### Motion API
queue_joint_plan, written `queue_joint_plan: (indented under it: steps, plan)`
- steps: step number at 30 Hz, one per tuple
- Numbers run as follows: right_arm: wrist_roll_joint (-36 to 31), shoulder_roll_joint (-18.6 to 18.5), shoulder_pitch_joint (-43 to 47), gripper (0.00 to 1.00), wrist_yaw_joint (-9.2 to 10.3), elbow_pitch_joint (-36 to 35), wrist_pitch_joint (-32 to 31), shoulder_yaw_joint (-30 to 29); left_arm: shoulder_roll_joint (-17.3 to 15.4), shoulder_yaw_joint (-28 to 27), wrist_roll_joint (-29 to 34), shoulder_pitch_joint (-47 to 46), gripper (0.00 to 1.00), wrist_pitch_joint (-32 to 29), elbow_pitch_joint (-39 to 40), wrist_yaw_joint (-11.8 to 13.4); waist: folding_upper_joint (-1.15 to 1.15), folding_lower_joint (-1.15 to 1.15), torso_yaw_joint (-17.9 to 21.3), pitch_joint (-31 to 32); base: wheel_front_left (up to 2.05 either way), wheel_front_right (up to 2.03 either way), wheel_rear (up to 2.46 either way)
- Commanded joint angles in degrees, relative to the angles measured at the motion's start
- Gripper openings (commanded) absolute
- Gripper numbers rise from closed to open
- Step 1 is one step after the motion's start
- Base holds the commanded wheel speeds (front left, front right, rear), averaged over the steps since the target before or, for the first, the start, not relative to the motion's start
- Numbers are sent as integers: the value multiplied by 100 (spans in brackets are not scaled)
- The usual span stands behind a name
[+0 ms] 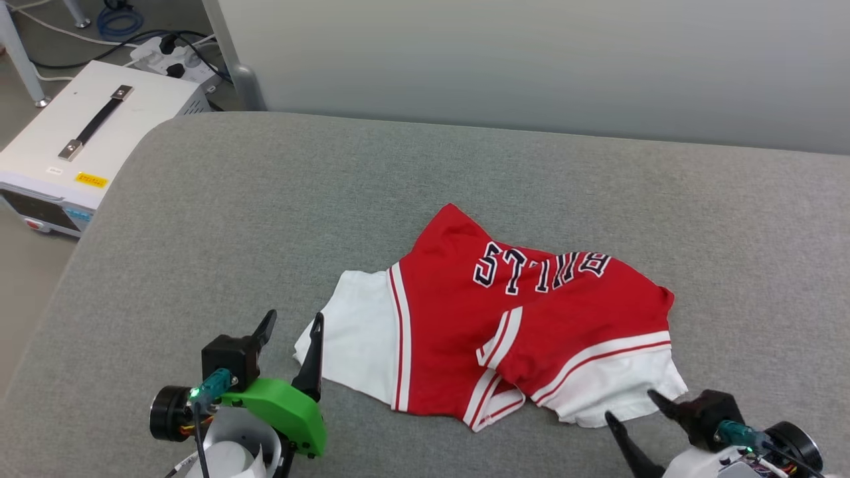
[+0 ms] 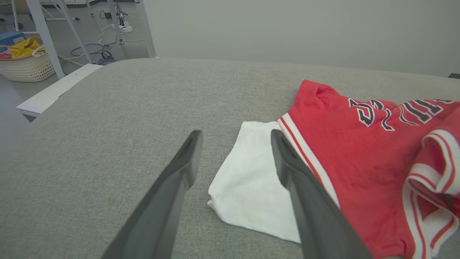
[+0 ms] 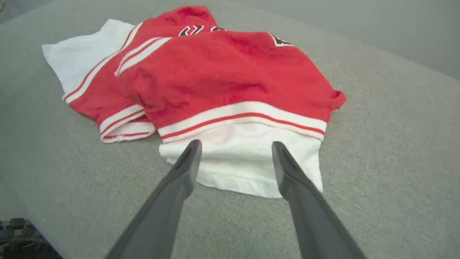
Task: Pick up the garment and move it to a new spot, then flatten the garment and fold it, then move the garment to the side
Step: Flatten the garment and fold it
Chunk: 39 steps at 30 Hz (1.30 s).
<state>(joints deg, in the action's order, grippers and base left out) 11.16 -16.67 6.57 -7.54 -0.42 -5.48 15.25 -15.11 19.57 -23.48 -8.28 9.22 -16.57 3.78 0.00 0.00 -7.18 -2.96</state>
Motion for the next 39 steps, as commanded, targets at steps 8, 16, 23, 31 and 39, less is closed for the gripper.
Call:
queue_joint_plan:
  steps: [8, 16, 23, 31, 39]
  plan:
    - [923, -843, -168, 100, 5, -612, -2069, 740, 78, 87, 30, -70, 100, 45, 119, -6, 0, 0, -333, -181, 0, 0, 0]
    - [957, -1040, -783, 100, 5, -363, -2771, 1056, 116, 126, -3, -215, 100, 44, 78, -10, 0, 0, -627, -407, 0, 0, 0]
    - [1111, -1148, -1196, 100, 5, 15, -3033, 1453, 153, 158, -40, -318, 100, 55, 10, -16, 0, 0, -807, -615, 0, 0, 0]
    - [1437, -1354, -1410, 44, 5, 532, -3233, 1986, 173, 186, -79, -386, 100, 73, -81, -12, 0, 0, -819, -667, 0, 0, 0]
    - [1753, -1969, -1403, 0, 5, 497, -3134, 2191, 109, 172, -121, -350, 100, 73, -144, 18, 0, 0, -535, -479, 0, 0, 0]
